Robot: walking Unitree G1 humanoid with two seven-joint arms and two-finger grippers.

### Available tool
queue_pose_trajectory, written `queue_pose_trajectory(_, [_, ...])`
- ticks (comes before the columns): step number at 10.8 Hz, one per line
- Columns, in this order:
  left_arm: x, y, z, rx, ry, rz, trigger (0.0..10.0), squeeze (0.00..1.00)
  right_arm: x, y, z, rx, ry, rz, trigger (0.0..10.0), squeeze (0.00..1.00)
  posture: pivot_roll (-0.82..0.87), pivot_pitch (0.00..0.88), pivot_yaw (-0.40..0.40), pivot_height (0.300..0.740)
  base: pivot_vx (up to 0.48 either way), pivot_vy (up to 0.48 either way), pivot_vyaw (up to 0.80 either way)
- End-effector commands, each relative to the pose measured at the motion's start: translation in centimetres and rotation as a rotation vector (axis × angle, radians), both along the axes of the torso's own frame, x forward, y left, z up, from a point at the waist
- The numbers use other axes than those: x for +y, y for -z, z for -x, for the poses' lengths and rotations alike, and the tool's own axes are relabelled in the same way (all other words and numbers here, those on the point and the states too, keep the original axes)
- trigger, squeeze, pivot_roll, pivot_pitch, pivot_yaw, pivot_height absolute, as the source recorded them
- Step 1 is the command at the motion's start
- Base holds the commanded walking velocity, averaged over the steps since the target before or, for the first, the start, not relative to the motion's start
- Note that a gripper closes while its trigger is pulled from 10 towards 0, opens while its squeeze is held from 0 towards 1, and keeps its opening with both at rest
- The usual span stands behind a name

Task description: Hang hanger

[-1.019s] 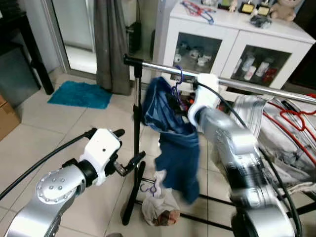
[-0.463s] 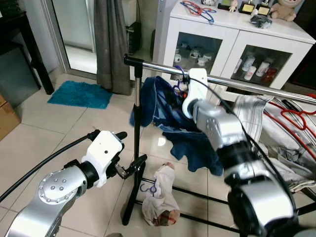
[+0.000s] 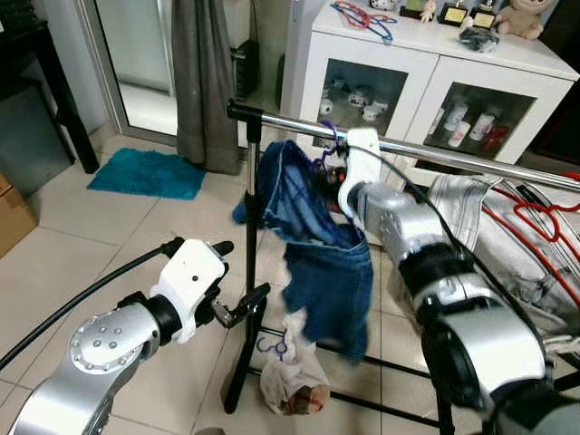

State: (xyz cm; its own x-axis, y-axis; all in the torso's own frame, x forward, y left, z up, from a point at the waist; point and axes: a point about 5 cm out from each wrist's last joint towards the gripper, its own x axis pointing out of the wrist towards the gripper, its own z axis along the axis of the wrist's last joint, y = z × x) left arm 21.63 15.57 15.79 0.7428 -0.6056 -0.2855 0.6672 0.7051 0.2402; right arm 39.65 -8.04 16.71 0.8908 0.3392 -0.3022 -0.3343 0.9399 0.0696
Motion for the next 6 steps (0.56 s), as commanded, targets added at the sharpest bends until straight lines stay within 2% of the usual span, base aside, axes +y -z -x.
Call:
queue_pose_trajectory(1, [-0.43, -0.3, -0.08, -0.01, 0.032, -0.003, 10.0, 0.0, 0.03, -0.23, -0.22, -0.006, 0.022, -0.021, 0.0, 0.0, 0.13, 0.0, -0.099, 0.74, 0.0, 0.0, 0.0])
queue_pose_trajectory(6, [-0.42, -0.35, -0.08, -0.007, 0.035, -0.003, 10.0, 0.0, 0.73, 0.23, -0.32, 0.018, 0.015, -0.027, 0.0, 0.0, 0.13, 0.0, -0.104, 0.74, 0.0, 0.0, 0.0])
